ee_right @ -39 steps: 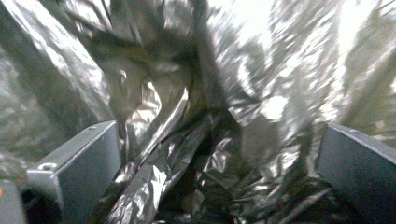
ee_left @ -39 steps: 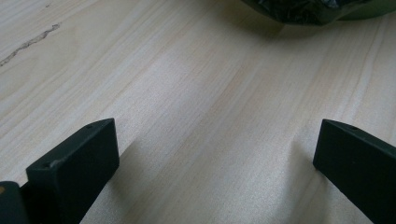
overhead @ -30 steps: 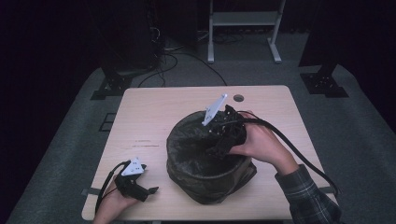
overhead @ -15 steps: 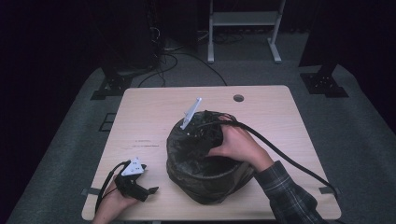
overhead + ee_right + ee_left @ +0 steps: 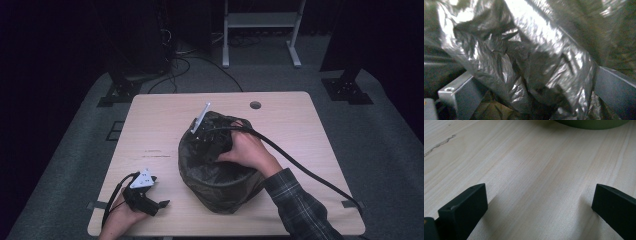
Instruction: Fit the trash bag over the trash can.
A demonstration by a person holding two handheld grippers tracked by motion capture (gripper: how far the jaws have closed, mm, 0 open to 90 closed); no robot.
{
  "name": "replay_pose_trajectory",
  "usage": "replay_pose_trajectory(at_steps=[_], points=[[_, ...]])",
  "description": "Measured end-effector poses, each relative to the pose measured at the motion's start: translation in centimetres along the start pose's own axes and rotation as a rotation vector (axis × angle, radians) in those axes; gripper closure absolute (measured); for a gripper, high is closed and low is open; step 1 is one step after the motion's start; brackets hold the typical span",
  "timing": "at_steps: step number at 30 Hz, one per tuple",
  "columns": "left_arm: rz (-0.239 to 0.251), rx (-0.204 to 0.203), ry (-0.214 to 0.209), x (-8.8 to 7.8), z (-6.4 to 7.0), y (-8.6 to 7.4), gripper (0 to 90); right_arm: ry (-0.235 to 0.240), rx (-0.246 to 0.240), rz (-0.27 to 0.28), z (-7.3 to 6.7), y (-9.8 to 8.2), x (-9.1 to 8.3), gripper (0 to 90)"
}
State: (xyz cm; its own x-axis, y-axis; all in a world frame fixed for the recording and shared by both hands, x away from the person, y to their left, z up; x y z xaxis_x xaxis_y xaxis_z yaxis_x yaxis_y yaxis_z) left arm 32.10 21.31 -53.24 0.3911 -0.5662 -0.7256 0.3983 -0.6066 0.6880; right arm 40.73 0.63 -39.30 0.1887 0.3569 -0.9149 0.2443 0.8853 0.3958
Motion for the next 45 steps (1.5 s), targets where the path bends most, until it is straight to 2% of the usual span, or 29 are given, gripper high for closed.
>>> replay_pose_trajectory(at_steps=[3,5,11,15,19,24,30,31,36,45], points=[[0.0,0.0,0.0,0.0,0.0,0.0,0.0,-0.004,0.011,-0.007,0.7,-0.1,0.1,0.0],[0.0,0.001,-0.001,0.0,0.0,0.0,0.0,-0.007,0.011,0.01,0.8,0.0,-0.2,0.0],[0.0,0.001,-0.001,0.0,0.0,0.0,0.0,-0.037,0.0,0.053,0.5,-0.1,-2.4,0.0],[0.0,0.001,-0.001,0.0,0.0,0.0,0.0,-0.051,-0.019,0.091,-0.5,-0.2,-4.1,0.0],[0.0,0.001,-0.001,0.0,0.0,0.0,0.0,-0.028,-0.035,0.117,-2.0,-0.1,-5.1,0.0],[-0.001,0.0,0.0,0.0,0.0,0.0,0.0,0.006,-0.052,0.093,-3.5,-0.1,-4.1,0.0],[0.0,0.0,0.001,0.0,0.0,0.0,0.0,0.088,-0.073,0.051,-4.7,0.1,-1.8,0.0],[0.0,-0.001,0.0,0.0,0.0,0.0,0.0,0.105,-0.063,0.051,-4.8,0.2,-1.6,0.0],[0.0,0.0,0.0,0.0,0.0,0.0,0.0,0.114,-0.058,0.049,-4.7,0.2,-1.3,0.0],[0.0,-0.002,0.002,0.0,0.0,0.0,0.0,0.077,-0.042,0.07,-4.0,0.2,-2.2,0.0]])
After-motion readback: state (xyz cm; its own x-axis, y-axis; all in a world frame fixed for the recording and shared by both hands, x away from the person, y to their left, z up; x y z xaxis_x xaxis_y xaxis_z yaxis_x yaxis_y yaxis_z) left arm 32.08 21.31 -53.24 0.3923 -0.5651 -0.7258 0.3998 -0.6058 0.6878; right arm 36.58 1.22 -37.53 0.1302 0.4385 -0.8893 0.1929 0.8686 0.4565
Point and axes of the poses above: each handheld gripper's, and its own axes: x roughly forward along the jaws, y roughly out of its top, z roughly to its right, the point moved 7 cm from there along x, roughly forward along the jaws, and after that the axes turned 2 degrees about -z, right-handed, at the moved point
